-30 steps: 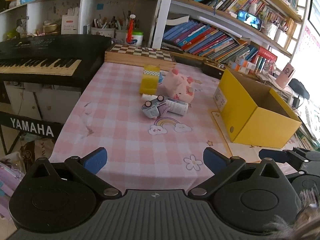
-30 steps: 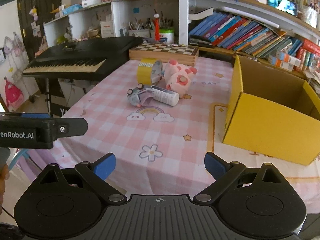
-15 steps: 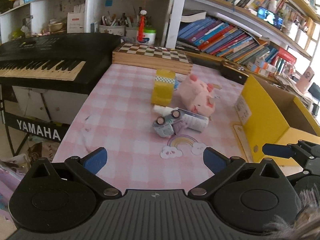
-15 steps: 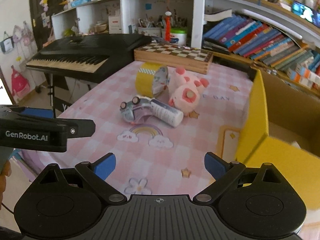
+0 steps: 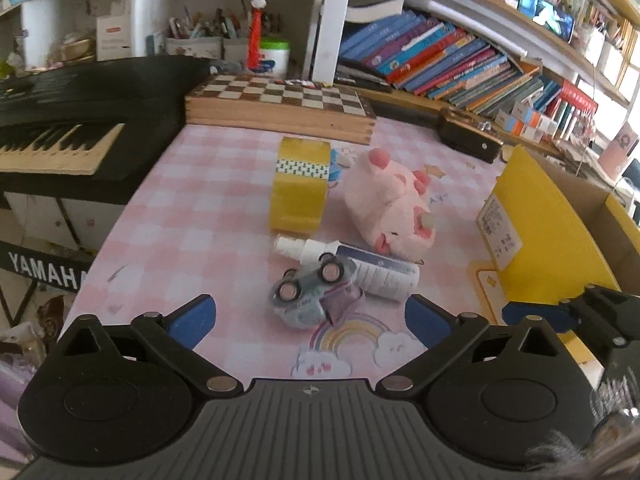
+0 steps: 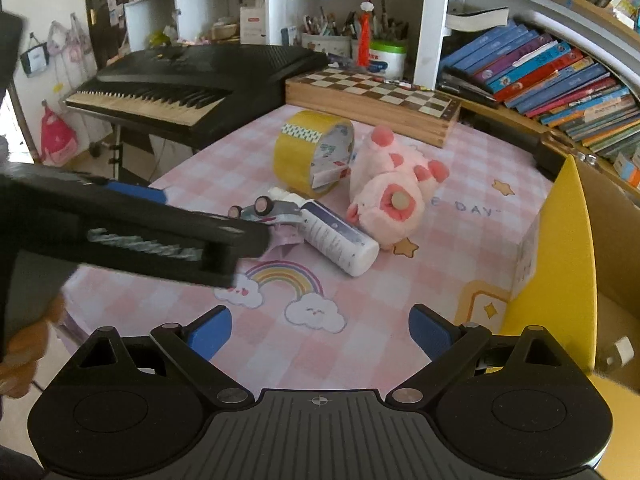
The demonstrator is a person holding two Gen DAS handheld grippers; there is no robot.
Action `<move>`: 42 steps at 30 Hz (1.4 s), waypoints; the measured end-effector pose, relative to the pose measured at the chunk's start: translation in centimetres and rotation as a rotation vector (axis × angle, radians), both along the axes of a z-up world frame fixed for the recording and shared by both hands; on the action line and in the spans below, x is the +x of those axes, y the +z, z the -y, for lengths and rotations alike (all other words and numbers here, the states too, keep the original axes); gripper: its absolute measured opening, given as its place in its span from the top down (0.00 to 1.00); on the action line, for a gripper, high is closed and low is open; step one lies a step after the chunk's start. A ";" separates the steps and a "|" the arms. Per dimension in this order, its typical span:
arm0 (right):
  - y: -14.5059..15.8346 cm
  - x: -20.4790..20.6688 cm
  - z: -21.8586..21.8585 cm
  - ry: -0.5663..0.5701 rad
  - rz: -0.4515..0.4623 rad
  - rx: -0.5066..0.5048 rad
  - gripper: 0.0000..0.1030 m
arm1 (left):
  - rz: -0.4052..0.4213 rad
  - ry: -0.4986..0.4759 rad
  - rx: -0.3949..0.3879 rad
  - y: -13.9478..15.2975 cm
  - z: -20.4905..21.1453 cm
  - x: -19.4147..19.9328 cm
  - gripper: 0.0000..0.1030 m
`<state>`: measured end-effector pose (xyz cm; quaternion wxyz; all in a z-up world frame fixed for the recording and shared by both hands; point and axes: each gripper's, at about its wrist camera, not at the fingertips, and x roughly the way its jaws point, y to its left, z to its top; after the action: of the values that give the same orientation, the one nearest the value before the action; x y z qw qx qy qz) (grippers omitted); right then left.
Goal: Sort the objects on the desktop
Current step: 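Close the left tool on the grey toy car while the right tool approaches the spray bottle, then lift the toy car with the left tool while the right tool grasps the white spray bottle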
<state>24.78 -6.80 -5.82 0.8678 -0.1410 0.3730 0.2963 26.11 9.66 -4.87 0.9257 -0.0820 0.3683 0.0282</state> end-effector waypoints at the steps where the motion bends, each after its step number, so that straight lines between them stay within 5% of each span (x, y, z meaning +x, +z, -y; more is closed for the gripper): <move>1: -0.1 0.3 0.0 -0.002 -0.004 -0.002 0.06 | -0.010 -0.002 0.001 -0.3 0.0 0.8 0.03; 11: -0.6 2.7 0.2 -0.010 -0.009 -0.001 0.06 | -0.108 0.018 -0.014 -2.8 0.1 4.8 0.25; 13: -0.7 3.2 0.1 -0.007 -0.013 0.006 0.06 | -0.105 0.015 -0.043 -2.9 -0.1 4.7 0.38; 34: -4.1 8.9 -3.7 0.036 -0.077 0.033 0.17 | -0.083 0.249 -0.147 -0.4 -5.1 -1.8 0.38; 39: -3.6 7.5 -3.6 0.133 -0.072 0.008 0.56 | -0.066 0.254 -0.156 0.2 -5.3 -2.4 0.38; 42: -3.4 6.7 -3.6 0.190 -0.074 -0.001 0.62 | -0.051 0.261 -0.157 0.6 -5.3 -2.9 0.38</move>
<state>31.50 -3.19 -9.24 0.8214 -0.1652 0.3901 0.3819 23.25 14.93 -4.31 0.8952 -0.2005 0.3790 0.1215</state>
